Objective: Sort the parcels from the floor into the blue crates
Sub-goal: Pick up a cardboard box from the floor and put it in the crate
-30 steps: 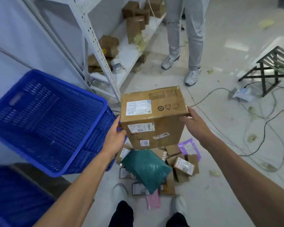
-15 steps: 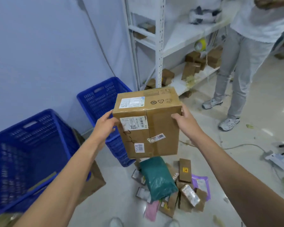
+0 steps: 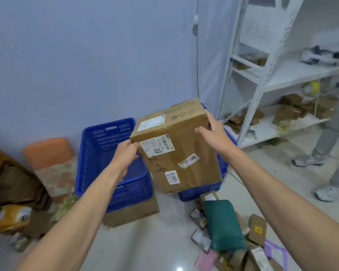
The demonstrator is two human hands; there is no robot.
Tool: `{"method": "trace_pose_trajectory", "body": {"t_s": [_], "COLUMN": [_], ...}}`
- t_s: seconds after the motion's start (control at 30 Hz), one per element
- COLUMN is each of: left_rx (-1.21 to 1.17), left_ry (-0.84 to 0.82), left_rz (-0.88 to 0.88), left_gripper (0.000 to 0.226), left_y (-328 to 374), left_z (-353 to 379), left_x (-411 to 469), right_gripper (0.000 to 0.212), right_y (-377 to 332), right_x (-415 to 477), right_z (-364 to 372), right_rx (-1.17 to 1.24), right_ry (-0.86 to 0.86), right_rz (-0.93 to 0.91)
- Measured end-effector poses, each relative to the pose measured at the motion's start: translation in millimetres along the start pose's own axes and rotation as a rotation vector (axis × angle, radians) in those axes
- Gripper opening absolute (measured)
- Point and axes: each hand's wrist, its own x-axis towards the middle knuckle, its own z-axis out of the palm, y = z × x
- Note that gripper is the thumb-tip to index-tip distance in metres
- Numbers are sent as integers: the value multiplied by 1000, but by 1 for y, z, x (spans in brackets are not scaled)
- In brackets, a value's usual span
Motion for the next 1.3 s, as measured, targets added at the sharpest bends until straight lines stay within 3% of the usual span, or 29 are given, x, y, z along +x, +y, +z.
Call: {"method": "trace_pose_trajectory", "body": {"t_s": [0.43, 0.67, 0.77, 1.0, 1.3], "left_rx": [-59, -152, -186, -193, -177], "left_ry": [284, 351, 454, 705, 782], "left_rz": [8, 1, -18, -149, -319], "left_gripper": [14, 27, 36, 20, 24], "left_y": [-37, -43, -48, -50, -67], "left_z": [-166, -189, -190, -205, -243], "left_x": [-23, 10, 40, 123, 190], "right_gripper": [67, 72, 66, 42, 52], "right_y": [-85, -96, -93, -83, -81], "right_x": [-4, 44, 78, 168, 252], "right_z": [163, 208, 225, 259, 329], "right_rx": [-51, -46, -40, -79, -105], "right_ry": [-162, -240, -306, -396, -536], "right_rz": [-88, -130, -166, -162, -210]}}
